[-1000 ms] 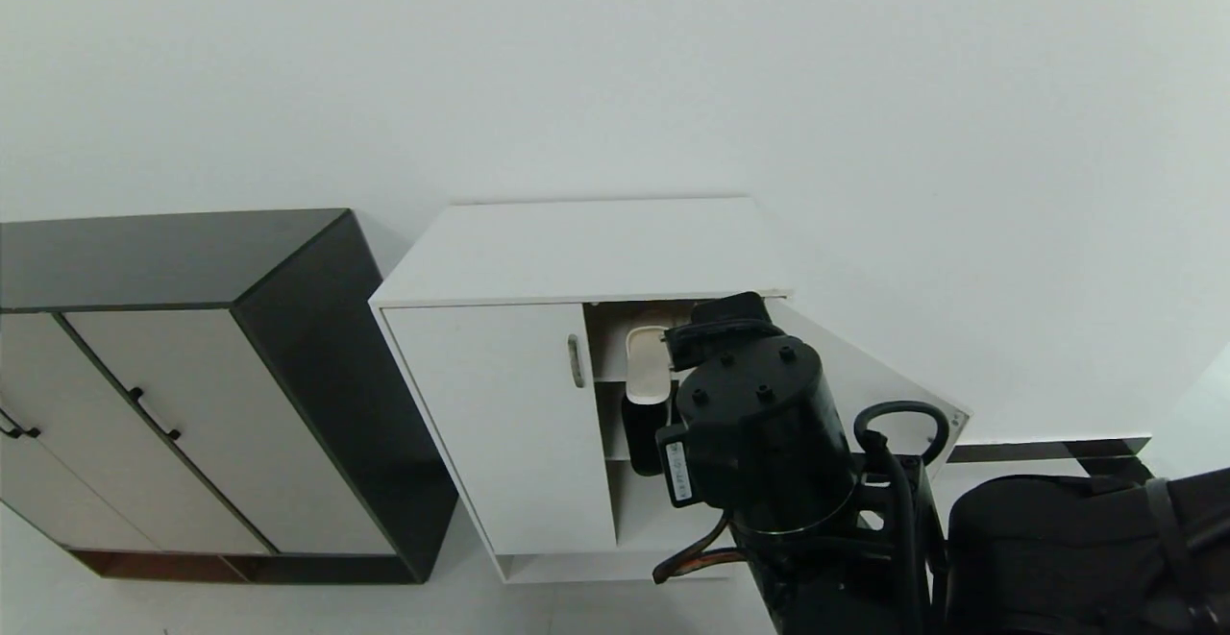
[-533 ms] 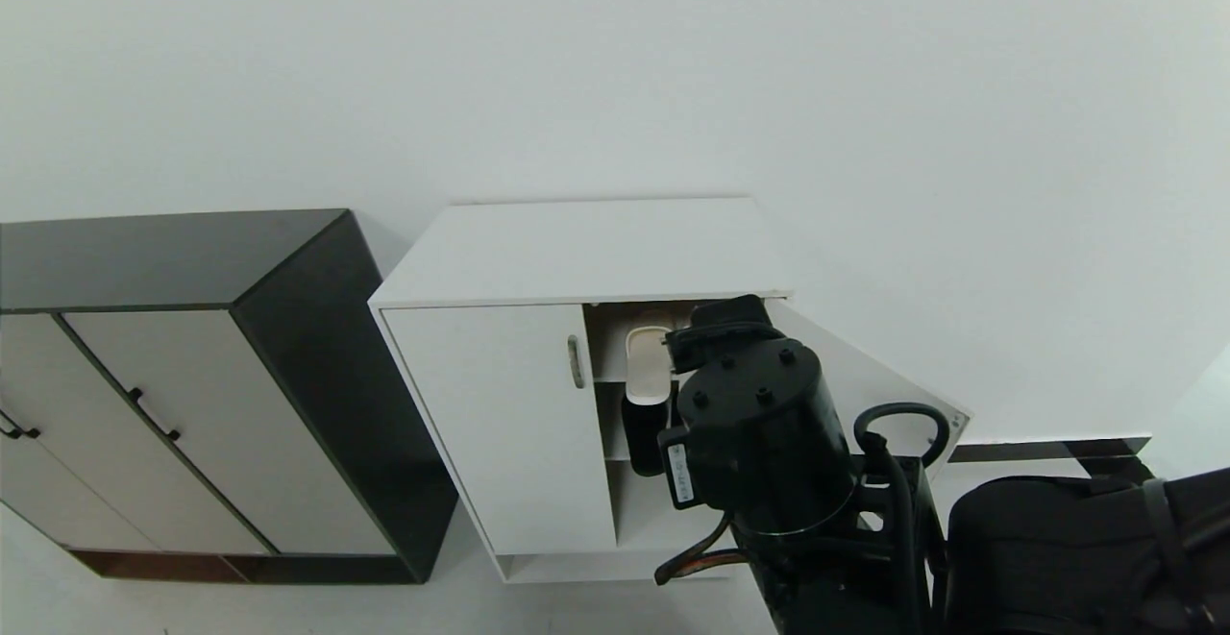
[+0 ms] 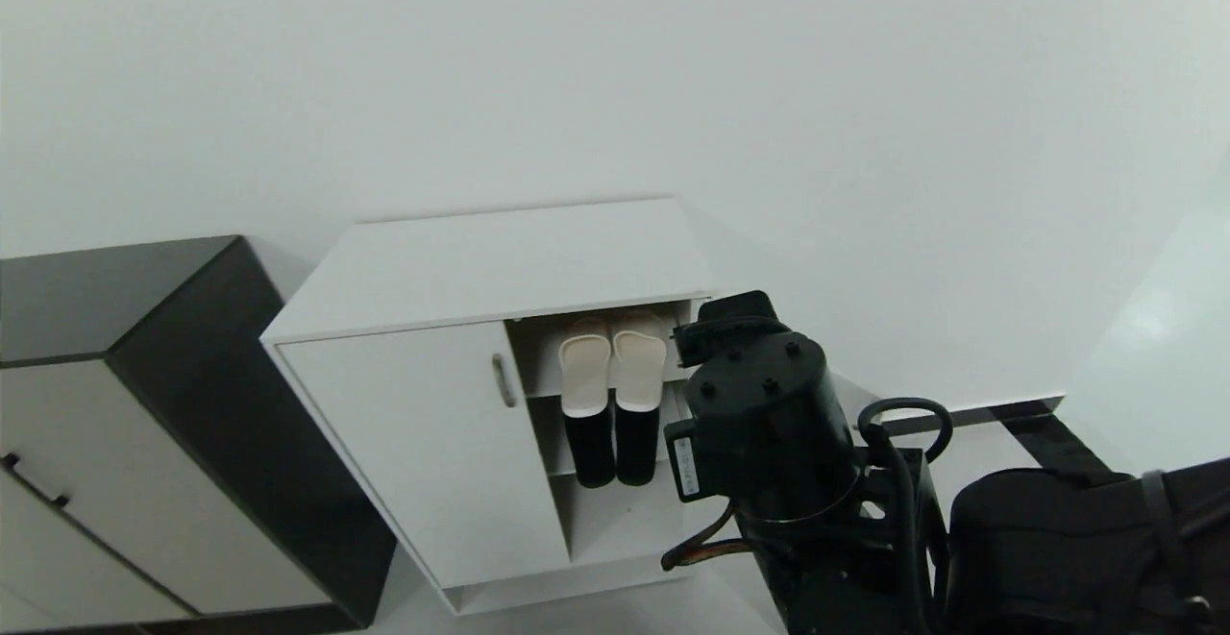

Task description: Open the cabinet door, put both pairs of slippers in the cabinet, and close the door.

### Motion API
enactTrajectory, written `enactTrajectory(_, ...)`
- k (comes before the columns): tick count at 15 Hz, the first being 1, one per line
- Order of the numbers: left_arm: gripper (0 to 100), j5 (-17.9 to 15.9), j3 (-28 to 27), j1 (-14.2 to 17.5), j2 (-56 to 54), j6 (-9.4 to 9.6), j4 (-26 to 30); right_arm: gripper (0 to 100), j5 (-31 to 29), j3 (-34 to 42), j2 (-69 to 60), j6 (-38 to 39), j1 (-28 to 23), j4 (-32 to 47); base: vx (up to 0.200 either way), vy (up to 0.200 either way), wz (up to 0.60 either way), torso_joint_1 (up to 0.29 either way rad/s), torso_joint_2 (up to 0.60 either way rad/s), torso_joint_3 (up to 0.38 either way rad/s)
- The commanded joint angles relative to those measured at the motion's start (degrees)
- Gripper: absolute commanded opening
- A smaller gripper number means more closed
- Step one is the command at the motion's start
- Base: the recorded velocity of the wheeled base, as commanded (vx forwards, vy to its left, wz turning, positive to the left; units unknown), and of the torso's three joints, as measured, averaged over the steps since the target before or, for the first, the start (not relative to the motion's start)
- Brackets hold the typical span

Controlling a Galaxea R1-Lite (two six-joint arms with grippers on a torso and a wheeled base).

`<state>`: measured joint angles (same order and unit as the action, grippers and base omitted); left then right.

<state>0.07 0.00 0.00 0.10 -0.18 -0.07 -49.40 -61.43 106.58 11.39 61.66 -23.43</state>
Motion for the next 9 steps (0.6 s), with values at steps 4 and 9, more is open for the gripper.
enactTrajectory(4, 0, 0.01, 0.0, 0.0, -0.01, -0.08, -0.01, 0, 0.09, -0.36, -1.11, -0.84, -3.92, -0.48, 0.0, 0.0, -0.3, 0.005, 0.0, 0.002)
enactTrajectory(9, 0, 0.01, 0.0, 0.0, -0.01, -0.08, -0.01, 0, 10.46, -2.12, -1.55, -0.31, -11.91, -4.87, -0.08, 0.0, 0.0, 0.0, 0.0, 0.001)
